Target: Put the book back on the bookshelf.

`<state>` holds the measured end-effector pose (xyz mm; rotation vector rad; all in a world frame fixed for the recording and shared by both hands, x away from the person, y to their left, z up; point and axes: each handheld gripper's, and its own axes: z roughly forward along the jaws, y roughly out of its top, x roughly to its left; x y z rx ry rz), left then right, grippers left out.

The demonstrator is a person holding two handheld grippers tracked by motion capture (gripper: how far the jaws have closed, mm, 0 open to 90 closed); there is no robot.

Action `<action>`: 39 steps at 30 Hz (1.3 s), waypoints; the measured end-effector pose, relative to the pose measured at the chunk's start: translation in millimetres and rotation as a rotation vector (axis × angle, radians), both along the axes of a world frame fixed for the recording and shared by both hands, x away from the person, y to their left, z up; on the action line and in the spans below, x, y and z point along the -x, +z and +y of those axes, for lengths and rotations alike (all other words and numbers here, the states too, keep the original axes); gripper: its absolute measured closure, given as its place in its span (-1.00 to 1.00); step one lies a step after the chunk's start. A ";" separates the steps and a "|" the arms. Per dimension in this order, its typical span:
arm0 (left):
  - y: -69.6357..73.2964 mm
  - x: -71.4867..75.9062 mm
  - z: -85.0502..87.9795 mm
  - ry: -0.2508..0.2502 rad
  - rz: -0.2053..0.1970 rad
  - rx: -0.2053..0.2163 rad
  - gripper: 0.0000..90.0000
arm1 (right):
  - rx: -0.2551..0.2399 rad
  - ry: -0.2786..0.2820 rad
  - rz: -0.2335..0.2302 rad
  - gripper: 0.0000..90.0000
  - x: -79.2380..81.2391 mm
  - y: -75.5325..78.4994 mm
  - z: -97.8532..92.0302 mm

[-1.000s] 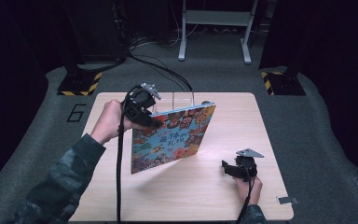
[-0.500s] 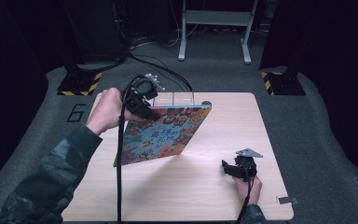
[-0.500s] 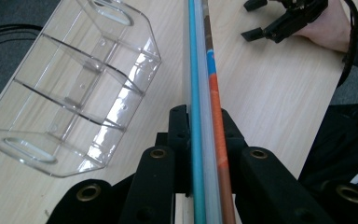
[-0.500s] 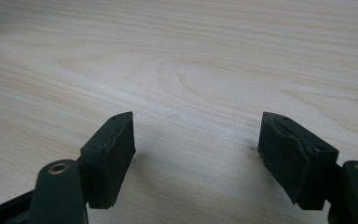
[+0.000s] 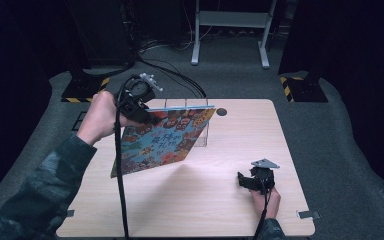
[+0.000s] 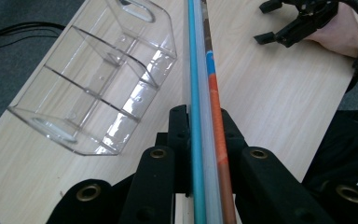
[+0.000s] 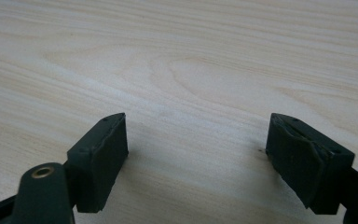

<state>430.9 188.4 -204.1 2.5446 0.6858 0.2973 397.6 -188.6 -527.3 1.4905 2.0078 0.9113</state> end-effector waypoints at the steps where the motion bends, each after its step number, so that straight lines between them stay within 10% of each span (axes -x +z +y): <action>1: 1.1 0.6 1.6 0.006 0.001 -0.004 0.79 | 0.001 0.001 0.000 -0.55 0.0 0.0 -0.1; 39: 18.0 -18.8 73.5 0.225 -0.010 0.021 0.79 | 0.019 -0.040 0.003 -0.73 -2.9 -1.3 -0.3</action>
